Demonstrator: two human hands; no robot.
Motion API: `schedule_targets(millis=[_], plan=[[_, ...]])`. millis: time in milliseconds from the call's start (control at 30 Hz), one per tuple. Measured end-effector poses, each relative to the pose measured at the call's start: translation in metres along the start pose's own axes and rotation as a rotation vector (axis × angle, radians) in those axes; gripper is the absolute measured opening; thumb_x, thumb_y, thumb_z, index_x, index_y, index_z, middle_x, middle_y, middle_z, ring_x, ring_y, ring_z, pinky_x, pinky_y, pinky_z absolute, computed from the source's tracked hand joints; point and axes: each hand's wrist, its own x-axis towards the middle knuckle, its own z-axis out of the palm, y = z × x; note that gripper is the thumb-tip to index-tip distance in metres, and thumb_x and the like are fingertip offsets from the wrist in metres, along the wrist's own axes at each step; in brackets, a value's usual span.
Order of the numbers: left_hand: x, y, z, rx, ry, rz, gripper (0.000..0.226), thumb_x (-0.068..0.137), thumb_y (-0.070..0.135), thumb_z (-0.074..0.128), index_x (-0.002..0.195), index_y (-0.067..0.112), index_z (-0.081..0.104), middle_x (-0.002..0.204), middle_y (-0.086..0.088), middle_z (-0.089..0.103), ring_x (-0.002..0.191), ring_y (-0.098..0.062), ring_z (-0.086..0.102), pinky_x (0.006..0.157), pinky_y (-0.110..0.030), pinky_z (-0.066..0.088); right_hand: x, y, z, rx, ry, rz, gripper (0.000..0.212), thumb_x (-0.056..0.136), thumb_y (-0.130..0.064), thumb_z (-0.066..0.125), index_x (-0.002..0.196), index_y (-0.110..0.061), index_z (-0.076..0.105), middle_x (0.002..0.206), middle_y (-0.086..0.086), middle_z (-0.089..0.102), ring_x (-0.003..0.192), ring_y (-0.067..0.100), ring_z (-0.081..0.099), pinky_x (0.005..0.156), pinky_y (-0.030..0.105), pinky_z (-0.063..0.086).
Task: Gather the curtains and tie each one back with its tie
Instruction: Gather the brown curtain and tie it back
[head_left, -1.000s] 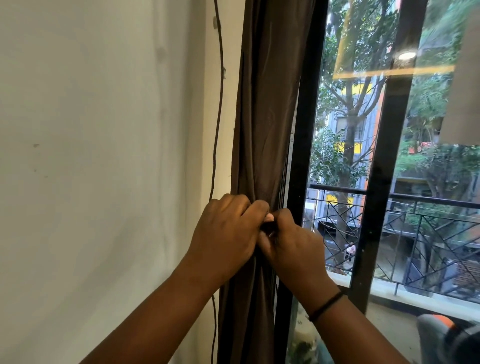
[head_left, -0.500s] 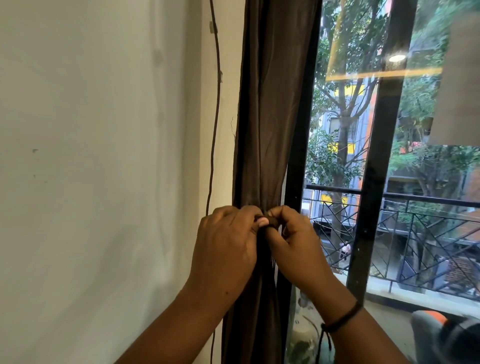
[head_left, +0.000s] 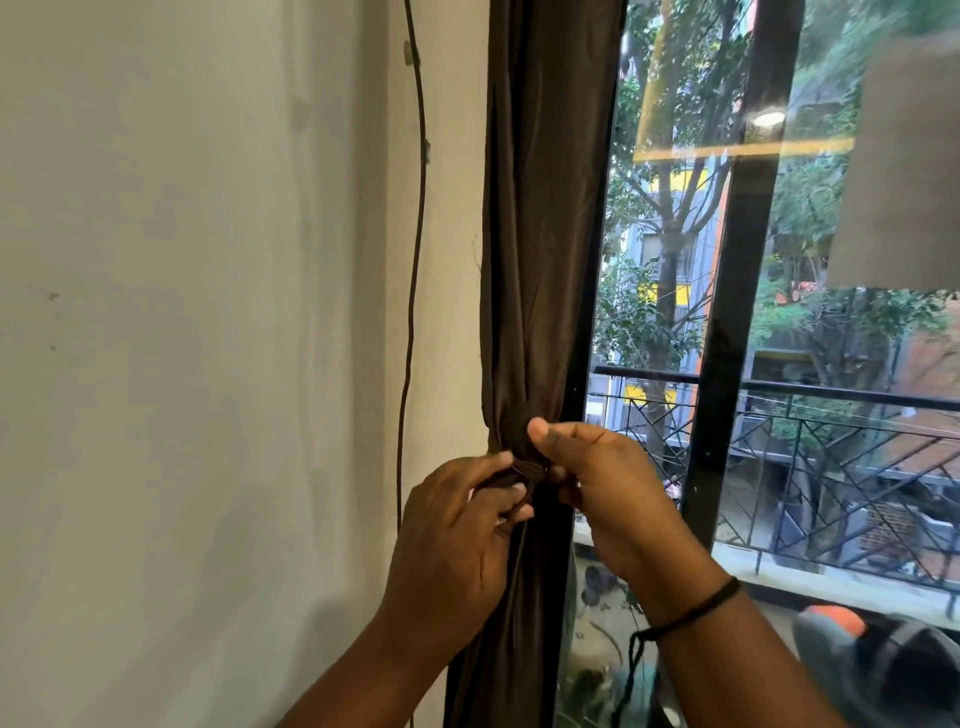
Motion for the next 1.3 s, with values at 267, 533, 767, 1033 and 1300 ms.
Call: schedule_targets(millis=[267,533,767,1033,1300], plan=[[-0.003,0.022,0.014,-0.221,-0.049,-0.424,0.014,0.096,0.029,0.047,0.087,0.039,0.052,0.080,0.020,0.062,0.081,0.001,0.060,0.069,-0.013,0.048,0.010,-0.004,0.007,0.319,0.348,-0.107,0.029,0.097,-0.017,0.050,0.068,-0.013,0.048,0.064,0.007,0.047,0.061,0.018,0.043,0.051,0.023,0.040],[0.008,0.057,0.027,-0.835,-0.193,-1.146,0.020,0.097,0.023,0.047,0.091,0.018,0.066,0.067,0.002,0.059,0.063,-0.011,0.052,0.064,-0.022,0.047,0.027,-0.016,-0.008,0.422,0.580,-0.268,0.032,0.096,-0.013,0.052,0.064,-0.014,0.047,0.060,0.004,0.046,0.060,0.017,0.041,0.062,0.032,0.038],[0.007,0.058,0.032,-1.017,-0.103,-1.315,0.021,0.095,0.018,0.051,0.082,0.013,0.066,0.063,-0.003,0.057,0.059,-0.014,0.048,0.066,-0.029,0.046,0.054,-0.014,-0.012,0.165,0.623,-0.222,0.033,0.092,-0.013,0.053,0.062,-0.020,0.040,0.062,0.004,0.045,0.067,0.021,0.045,0.070,0.043,0.046],[-0.008,0.016,0.036,-0.452,-0.067,-0.839,0.008,0.090,0.034,0.056,0.082,0.032,0.059,0.107,0.005,0.051,0.104,-0.011,0.049,0.088,-0.022,0.043,0.045,0.012,-0.016,-0.087,0.108,-0.225,0.025,0.099,-0.024,0.045,0.075,-0.021,0.050,0.070,0.005,0.055,0.057,0.012,0.050,0.053,0.026,0.040],[-0.028,-0.028,0.039,-0.658,-0.363,-0.784,0.017,0.082,0.029,0.067,0.093,0.025,0.055,0.099,0.002,0.064,0.097,-0.012,0.062,0.084,-0.032,0.052,0.011,0.135,-0.050,-0.204,-0.094,0.073,0.024,0.087,-0.034,0.057,0.097,-0.016,0.069,0.095,0.004,0.073,0.087,0.012,0.067,0.083,0.030,0.051]])
